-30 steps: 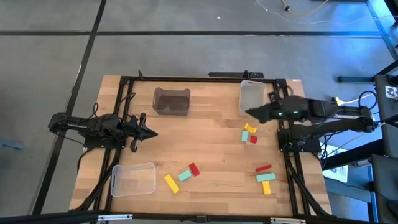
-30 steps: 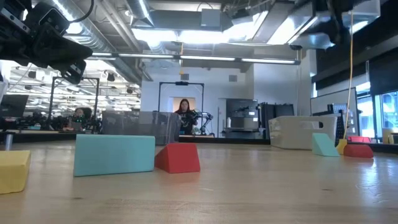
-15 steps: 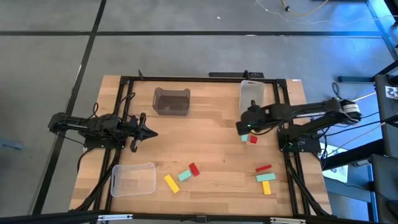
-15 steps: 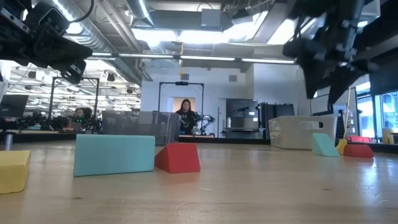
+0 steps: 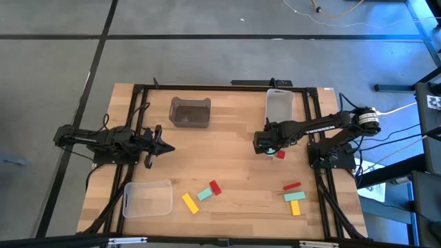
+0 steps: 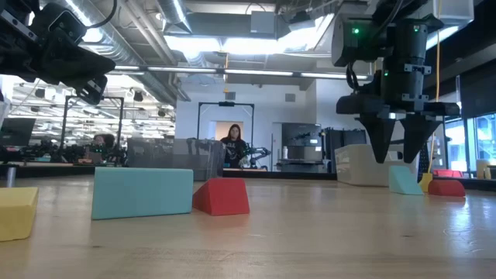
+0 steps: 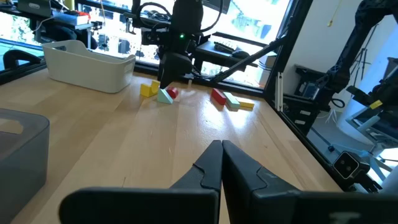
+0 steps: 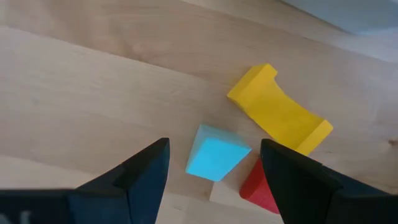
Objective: Sort & place blocks by color
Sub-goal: Put the top light blue block into the black bin
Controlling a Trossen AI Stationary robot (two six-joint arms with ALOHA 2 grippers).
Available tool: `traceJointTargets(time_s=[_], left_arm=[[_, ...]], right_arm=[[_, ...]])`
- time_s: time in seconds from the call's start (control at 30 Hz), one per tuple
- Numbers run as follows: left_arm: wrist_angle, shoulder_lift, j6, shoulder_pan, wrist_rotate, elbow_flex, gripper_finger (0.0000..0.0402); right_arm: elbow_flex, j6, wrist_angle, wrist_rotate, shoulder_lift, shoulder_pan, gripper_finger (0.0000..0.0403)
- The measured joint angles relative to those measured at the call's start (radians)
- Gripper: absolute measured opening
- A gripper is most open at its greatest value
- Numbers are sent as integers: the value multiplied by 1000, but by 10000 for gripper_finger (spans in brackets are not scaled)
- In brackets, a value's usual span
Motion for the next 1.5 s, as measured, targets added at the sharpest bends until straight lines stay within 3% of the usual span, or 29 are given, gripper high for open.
traceJointTargets(time_s=[0.33, 0.53, 0.9, 1.07, 1.27, 1.5], left_arm=[[0, 0, 0, 0, 0, 0, 0], [0, 0, 0, 0, 0, 0, 0], [0, 0, 0, 0, 0, 0, 0], [0, 0, 0, 0, 0, 0, 0], [0, 0, 0, 0, 0, 0, 0], [0, 0, 0, 0, 0, 0, 0]], right_arm=[[-16, 59, 16, 25, 1, 1, 253], [-99, 92, 110, -37, 1, 6, 253], [-117, 115, 188, -29, 1, 13, 250], [-117, 114, 185, -4, 1, 13, 219], [-116, 63, 183, -12, -1, 13, 130], [-117, -106, 180, -92, -80, 13, 128]])
